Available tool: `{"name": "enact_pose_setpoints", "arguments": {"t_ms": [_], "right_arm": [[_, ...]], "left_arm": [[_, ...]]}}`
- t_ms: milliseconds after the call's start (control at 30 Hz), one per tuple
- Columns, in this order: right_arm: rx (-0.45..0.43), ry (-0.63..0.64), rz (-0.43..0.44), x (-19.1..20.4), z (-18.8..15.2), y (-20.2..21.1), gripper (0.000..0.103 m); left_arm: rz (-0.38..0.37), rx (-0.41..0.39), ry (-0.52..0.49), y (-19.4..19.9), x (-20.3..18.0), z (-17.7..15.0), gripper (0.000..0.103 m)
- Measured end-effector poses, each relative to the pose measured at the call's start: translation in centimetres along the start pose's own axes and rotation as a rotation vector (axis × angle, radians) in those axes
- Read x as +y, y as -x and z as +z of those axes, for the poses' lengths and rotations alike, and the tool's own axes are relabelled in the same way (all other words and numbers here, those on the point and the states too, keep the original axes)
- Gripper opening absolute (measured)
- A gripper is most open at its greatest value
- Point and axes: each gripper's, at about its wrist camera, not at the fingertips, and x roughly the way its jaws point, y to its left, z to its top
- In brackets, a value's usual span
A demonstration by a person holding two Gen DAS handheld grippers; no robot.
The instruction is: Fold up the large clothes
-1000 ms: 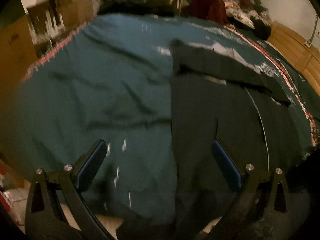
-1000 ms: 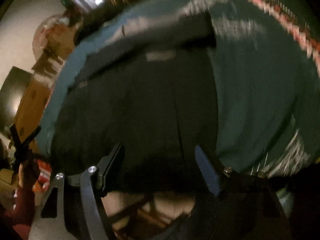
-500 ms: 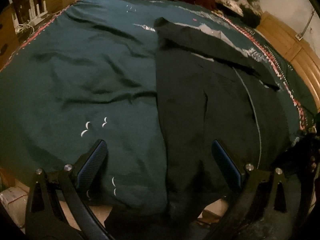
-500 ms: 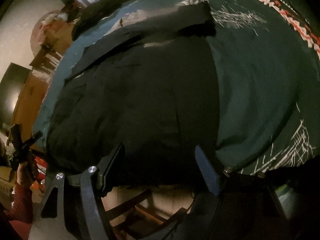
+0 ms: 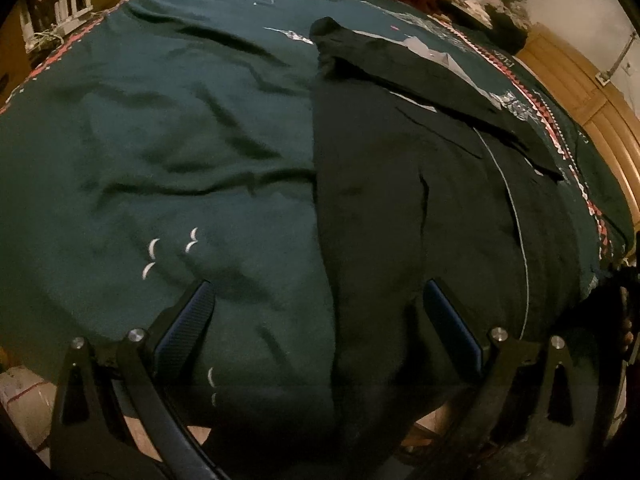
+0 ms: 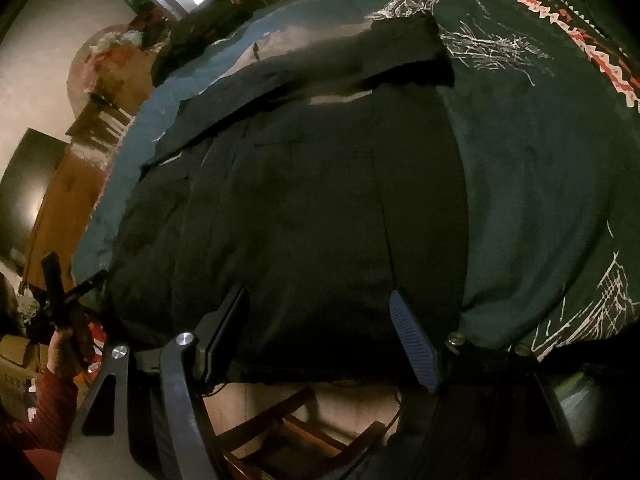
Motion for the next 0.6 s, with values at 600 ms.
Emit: {"name": "enact_pose_setpoints", "arguments": {"t_ms": [600], "right_arm": [[0.067,-0.027,0.013,-3.3,-0.1,-0.4,0.078]], "left_arm": [[-0.048,0.03,-0.015,-0.3,-0.4,0.2,0.102]]}}
